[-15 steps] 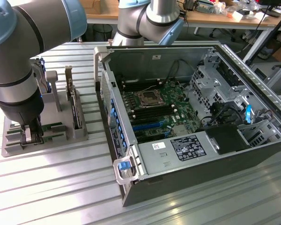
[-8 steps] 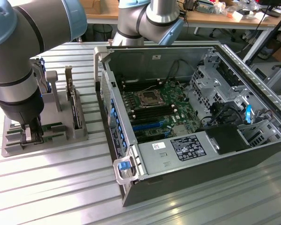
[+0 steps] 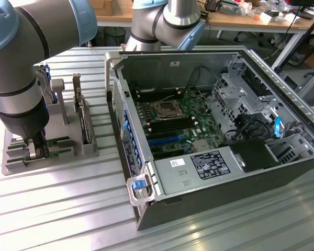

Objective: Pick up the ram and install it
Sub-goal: 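Pick up the ram and move it above insertion slot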

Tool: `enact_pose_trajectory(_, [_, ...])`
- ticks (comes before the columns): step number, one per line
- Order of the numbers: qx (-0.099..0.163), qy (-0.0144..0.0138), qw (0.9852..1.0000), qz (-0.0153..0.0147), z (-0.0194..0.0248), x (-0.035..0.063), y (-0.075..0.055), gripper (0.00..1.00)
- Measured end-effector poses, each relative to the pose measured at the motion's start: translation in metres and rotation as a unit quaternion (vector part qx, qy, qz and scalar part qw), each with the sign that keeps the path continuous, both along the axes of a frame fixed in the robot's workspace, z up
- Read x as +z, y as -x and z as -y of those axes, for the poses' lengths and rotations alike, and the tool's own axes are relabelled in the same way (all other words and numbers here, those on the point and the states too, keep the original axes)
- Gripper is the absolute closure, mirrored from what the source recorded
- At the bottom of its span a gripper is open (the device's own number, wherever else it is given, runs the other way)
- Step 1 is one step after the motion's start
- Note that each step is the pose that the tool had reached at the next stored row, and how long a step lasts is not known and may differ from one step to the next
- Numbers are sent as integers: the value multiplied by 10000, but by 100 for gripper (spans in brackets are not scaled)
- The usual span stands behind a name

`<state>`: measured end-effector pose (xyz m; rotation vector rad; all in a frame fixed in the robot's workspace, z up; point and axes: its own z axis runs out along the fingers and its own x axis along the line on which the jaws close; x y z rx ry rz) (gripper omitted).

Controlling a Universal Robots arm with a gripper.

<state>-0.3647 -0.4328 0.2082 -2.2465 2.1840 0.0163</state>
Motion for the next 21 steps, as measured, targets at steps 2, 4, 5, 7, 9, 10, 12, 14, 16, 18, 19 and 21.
enact_pose_trajectory(2, [0,0,10000,0,0,0,0,88])
enact_pose_trajectory(4, [0,-1,10000,2,0,3,0,88])
enact_pose_trajectory(5, [0,0,10000,0,0,9,0,88])
enact_pose_trajectory(7, [0,0,10000,0,0,26,0,88])
enact_pose_trajectory(9, [0,0,10000,0,0,56,0,88])
enact_pose_trajectory(10, [0,0,10000,0,0,71,0,88])
enact_pose_trajectory(12, [0,0,10000,0,0,108,0,88])
enact_pose_trajectory(14, [0,0,10000,0,0,143,0,88])
enact_pose_trajectory(16, [0,0,10000,0,0,182,0,88])
enact_pose_trajectory(18, [0,-1,10000,2,0,188,0,88])
enact_pose_trajectory(19, [0,0,10000,0,0,197,0,88])
enact_pose_trajectory(21, [0,0,10000,1,0,211,0,88])
